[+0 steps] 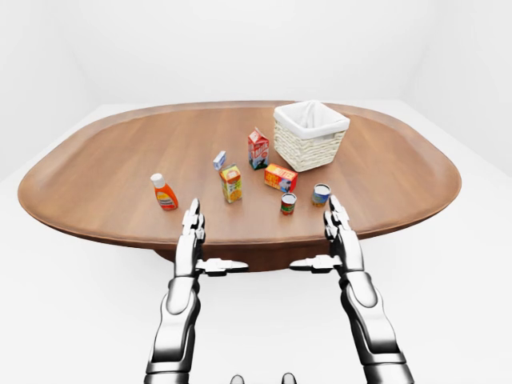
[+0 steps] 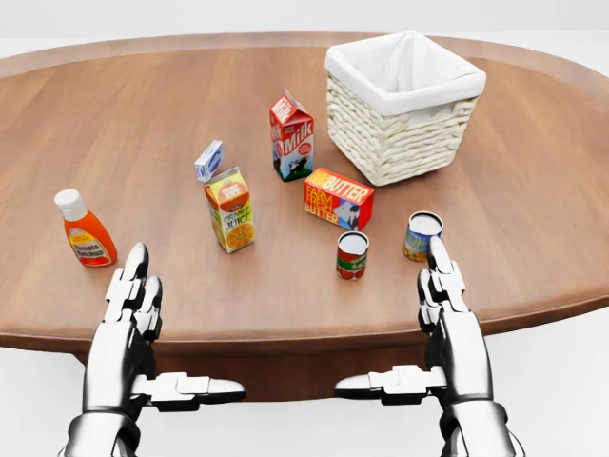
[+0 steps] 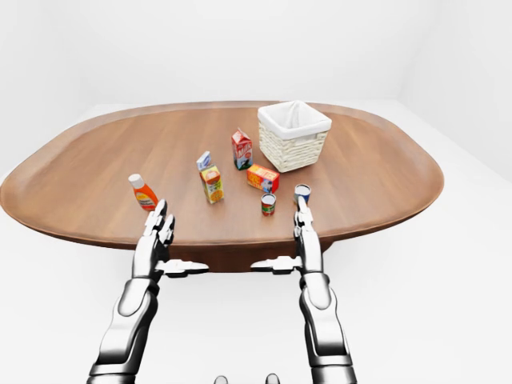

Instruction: Pick up the orange juice, and put it in the basket.

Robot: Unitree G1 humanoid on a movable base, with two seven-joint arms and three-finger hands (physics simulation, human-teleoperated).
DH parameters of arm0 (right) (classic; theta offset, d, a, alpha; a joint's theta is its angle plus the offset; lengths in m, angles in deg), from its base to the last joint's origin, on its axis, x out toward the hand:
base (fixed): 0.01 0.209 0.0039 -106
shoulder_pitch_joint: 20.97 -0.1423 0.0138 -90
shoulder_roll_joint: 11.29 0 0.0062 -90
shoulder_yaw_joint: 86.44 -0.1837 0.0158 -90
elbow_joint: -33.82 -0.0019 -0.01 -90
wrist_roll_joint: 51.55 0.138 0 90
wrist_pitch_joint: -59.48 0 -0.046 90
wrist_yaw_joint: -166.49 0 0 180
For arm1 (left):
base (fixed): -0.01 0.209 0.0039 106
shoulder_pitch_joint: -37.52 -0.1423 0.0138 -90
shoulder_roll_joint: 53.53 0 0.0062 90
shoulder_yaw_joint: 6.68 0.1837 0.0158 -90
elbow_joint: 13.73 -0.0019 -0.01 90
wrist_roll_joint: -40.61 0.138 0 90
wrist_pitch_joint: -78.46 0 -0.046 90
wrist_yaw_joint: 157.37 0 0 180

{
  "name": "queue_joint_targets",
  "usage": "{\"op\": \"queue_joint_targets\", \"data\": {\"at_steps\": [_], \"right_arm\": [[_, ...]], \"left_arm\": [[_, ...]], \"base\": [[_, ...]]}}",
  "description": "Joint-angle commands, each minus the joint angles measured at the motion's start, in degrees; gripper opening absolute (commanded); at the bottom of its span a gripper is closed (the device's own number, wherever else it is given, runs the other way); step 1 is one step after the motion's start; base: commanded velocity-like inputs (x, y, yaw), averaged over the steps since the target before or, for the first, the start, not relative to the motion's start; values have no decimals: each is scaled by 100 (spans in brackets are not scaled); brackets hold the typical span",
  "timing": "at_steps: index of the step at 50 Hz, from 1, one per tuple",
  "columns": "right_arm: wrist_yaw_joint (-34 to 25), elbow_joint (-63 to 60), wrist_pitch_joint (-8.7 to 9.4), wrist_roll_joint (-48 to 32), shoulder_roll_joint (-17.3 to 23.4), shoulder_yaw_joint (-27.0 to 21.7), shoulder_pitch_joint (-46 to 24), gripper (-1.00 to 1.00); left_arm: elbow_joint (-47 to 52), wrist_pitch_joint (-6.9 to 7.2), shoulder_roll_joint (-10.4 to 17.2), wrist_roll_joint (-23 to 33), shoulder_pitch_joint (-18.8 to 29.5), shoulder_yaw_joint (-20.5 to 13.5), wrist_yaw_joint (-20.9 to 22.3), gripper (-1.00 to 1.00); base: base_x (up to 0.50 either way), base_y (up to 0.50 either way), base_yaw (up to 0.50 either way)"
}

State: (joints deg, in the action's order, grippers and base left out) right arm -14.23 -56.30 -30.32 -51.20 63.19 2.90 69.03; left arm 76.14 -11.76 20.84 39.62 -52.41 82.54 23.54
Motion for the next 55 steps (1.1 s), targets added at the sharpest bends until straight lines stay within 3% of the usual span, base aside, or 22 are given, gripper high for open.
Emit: {"op": "queue_joint_targets", "data": {"at_steps": [1, 4, 9, 15, 18, 19, 21, 23, 27, 30, 31, 32, 33, 35, 38, 43, 47, 50, 55], "right_arm": [[-128, -153, 108, -21, 55, -80, 40, 100], [-201, -64, 45, -45, 65, -78, 19, 100], [-235, -31, -4, 67, 67, -159, 21, 100], [-221, -179, 67, 114, 57, -164, 56, 100], [-245, -846, 260, 162, 25, -110, 310, 100], [-340, -1346, 444, 323, 1, -84, 476, 100], [-672, -2585, 480, 964, -66, -3, 871, 100], [-648, -3721, 480, 1122, -48, 98, 1314, 100], [-71, -5334, 480, 366, -98, -35, 1979, 100], [-186, -5963, 480, 593, -6, -25, 2570, 100], [-63, -5980, 372, 604, 124, 7, 2819, 100], [121, -5984, -132, 678, 318, 24, 3119, 100], [279, -5985, -520, 778, 558, 53, 3370, 100], [495, -5985, -520, 912, 978, 75, 3592, 100], [565, -5986, -520, 1453, 1198, -55, 3654, 100], [715, -5986, -520, 1721, 1504, -88, 3889, 100], [1000, -5986, -520, 2027, 1563, -225, 4013, 100], [995, -5987, -520, 2297, 1465, -406, 4046, 100], [994, -5987, -520, 2167, 1465, -309, 3977, 100]], "left_arm": [[-37, -168, 14, -278, 5, -88, 247, 100], [-91, -300, 2, -406, 36, -115, 279, 100], [-16, -272, 12, -329, 5, -72, 202, 100], [-118, -309, -5, -464, 63, -136, 135, 100], [880, 15, -31, -476, -275, -66, 52, 100], [1226, 179, -58, -553, -376, -65, 9, 100], [2242, 512, -105, -729, -663, -34, -90, 100], [3407, 523, -99, -760, -1021, 27, -211, 100], [5075, 523, -115, -387, -1548, -38, -526, 100], [5935, 523, -141, -277, -1836, -159, -467, 100], [5992, 523, -88, -287, -1976, -190, -486, 100], [6007, 523, 38, -265, -2150, -206, -553, 100], [6011, 523, 133, -268, -2257, -220, -661, 100], [6012, 523, 307, -365, -2343, -167, -810, 100], [6012, 523, 481, -341, -2374, -23, -959, 100], [6012, 523, 451, -106, -2274, 186, -937, 100], [6013, 523, 314, 249, -2194, 226, -778, 100], [6013, 523, 201, 118, -2222, 105, -661, 100], [6013, 523, 188, 104, -2243, 87, -643, 100]], "base": [[0, 0, 0], [0, 0, 0], [0, 0, 0], [0, 0, 0], [0, 0, 0], [0, 0, 0], [0, 0, 0], [0, 0, 0], [0, 0, 0], [0, 0, 0], [0, 0, 0], [0, 0, 0], [0, 0, 0], [0, 0, 0], [0, 0, 0], [0, 0, 0], [0, 0, 0], [0, 0, 0], [0, 0, 0]]}}
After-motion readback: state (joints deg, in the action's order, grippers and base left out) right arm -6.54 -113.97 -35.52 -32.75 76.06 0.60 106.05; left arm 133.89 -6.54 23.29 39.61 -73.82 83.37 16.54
